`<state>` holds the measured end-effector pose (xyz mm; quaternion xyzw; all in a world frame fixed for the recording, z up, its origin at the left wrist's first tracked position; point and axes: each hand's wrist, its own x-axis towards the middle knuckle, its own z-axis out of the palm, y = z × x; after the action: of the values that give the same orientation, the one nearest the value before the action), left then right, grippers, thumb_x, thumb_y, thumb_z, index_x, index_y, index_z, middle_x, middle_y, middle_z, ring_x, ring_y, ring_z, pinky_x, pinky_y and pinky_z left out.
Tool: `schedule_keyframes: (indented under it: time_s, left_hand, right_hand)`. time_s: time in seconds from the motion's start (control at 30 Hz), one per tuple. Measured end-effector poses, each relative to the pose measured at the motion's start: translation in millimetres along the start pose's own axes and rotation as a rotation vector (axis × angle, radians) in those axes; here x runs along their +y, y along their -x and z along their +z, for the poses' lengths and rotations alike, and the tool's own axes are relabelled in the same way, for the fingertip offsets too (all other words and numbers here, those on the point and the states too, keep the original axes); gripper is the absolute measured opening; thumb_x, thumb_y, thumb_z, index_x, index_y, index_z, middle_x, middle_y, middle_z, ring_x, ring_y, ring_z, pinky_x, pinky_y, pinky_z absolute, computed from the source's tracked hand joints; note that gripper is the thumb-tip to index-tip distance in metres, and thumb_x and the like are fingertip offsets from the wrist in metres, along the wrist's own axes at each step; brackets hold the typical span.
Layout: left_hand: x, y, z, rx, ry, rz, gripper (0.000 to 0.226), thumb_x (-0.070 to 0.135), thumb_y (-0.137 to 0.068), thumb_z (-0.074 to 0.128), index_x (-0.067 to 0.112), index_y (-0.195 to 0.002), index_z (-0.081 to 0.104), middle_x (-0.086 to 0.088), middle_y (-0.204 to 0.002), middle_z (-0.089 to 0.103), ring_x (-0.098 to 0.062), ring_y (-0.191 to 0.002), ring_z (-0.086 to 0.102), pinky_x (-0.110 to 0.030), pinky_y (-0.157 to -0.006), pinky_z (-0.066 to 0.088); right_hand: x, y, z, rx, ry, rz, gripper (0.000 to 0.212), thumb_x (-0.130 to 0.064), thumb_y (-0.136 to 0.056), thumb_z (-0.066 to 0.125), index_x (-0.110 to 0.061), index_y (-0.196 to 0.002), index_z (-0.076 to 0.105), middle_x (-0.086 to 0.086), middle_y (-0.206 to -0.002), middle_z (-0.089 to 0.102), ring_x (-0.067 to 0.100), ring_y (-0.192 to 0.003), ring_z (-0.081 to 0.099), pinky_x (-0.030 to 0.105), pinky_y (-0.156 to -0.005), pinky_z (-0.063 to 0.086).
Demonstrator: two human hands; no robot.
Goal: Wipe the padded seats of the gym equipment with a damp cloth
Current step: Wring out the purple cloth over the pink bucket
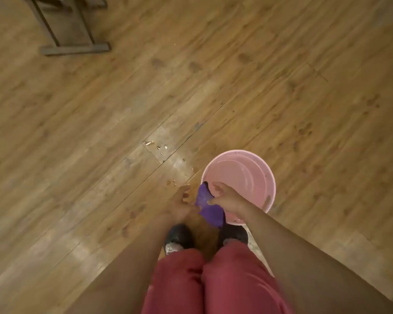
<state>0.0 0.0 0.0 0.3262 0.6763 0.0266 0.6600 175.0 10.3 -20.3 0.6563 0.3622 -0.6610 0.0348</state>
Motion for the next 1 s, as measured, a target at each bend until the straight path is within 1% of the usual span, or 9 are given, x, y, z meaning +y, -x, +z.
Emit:
schedule_keyframes:
  time_s: [0.1,0.2,0.27,0.33,0.37,0.5,0.67,0.83,1.0]
  left_hand:
    - [-19,-25,11,-0.155,-0.007,0.026,0.075,-0.009,-0.076,0.070,0.008,-0.141,0.037,-0.008,-0.126,0.048,-0.019,-0.108,0.048,-0.014,-0.072,0.046]
    - [-33,-42,17,-0.155,-0.029,0.002,0.039,-0.005,-0.076,0.069,0.006,-0.112,0.059,-0.006,-0.093,0.061,-0.023,-0.094,0.055,-0.030,-0.082,0.046]
    - [-34,-44,12,-0.088,-0.113,0.022,0.016,0.000,-0.085,0.064,0.014,-0.082,0.060,-0.001,-0.076,0.057,-0.021,-0.083,0.053,-0.032,-0.078,0.044]
    - [-34,-39,3,-0.078,-0.163,0.043,0.023,0.003,-0.089,0.062,0.015,-0.070,0.055,-0.004,-0.072,0.053,-0.019,-0.076,0.049,-0.031,-0.075,0.041]
    - [-32,-31,-2,-0.070,-0.153,0.067,0.025,0.004,-0.089,0.062,0.014,-0.067,0.055,-0.005,-0.071,0.053,-0.018,-0.074,0.049,-0.030,-0.074,0.041]
    - [1,19,-21,-0.022,-0.048,0.182,0.022,0.008,-0.093,0.059,-0.005,-0.076,0.063,-0.005,-0.069,0.055,0.000,-0.059,0.048,-0.015,-0.062,0.038]
    - [81,105,-36,-0.024,0.108,0.347,0.022,0.012,-0.097,0.053,-0.002,-0.081,0.059,-0.009,-0.086,0.064,-0.005,-0.074,0.055,-0.015,-0.073,0.041]
    - [173,221,-50,0.064,0.194,0.599,0.020,0.011,-0.098,0.050,0.005,-0.081,0.058,0.000,-0.077,0.056,-0.003,-0.071,0.052,-0.014,-0.070,0.041]
    - [237,323,-59,0.108,0.223,0.715,0.019,0.012,-0.099,0.048,0.007,-0.083,0.057,0.006,-0.065,0.056,-0.007,-0.058,0.050,-0.019,-0.053,0.041]
  right_hand:
    - [8,-26,3,-0.047,-0.101,0.008,0.070,0.007,-0.082,0.051,-0.016,-0.147,0.037,0.005,-0.140,0.049,0.022,-0.126,0.047,0.025,-0.092,0.043]
    - [7,-36,3,-0.020,-0.129,0.007,0.056,0.009,-0.082,0.045,-0.018,-0.131,0.055,-0.005,-0.098,0.062,0.013,-0.095,0.054,0.018,-0.076,0.040]
    - [3,-32,2,-0.013,-0.060,-0.005,0.036,0.008,-0.078,0.046,-0.010,-0.102,0.067,-0.001,-0.079,0.058,0.012,-0.074,0.051,0.021,-0.062,0.038]
    - [3,-22,-4,0.029,0.068,-0.025,0.017,0.004,-0.076,0.054,-0.008,-0.065,0.058,0.003,-0.063,0.048,0.015,-0.060,0.044,0.027,-0.057,0.032]
    - [5,-16,-9,0.032,0.105,-0.052,0.025,0.001,-0.076,0.058,-0.012,-0.056,0.049,0.003,-0.059,0.043,0.016,-0.058,0.041,0.029,-0.058,0.031]
    - [-8,38,-30,-0.021,0.070,-0.139,0.017,-0.004,-0.084,0.063,-0.011,-0.069,0.057,0.004,-0.070,0.051,0.017,-0.068,0.049,0.029,-0.066,0.034]
    - [-55,139,-56,0.073,-0.132,-0.347,0.005,-0.005,-0.088,0.061,-0.003,-0.090,0.066,-0.002,-0.085,0.066,0.004,-0.082,0.057,0.020,-0.078,0.040]
    - [-124,260,-81,0.086,-0.396,-0.517,0.037,-0.023,-0.083,0.059,0.012,-0.094,0.052,0.008,-0.081,0.059,0.016,-0.076,0.054,0.026,-0.069,0.041]
    - [-170,363,-97,0.122,-0.512,-0.583,0.006,-0.008,-0.095,0.054,-0.007,-0.089,0.056,-0.004,-0.069,0.070,0.004,-0.061,0.063,0.015,-0.057,0.048]
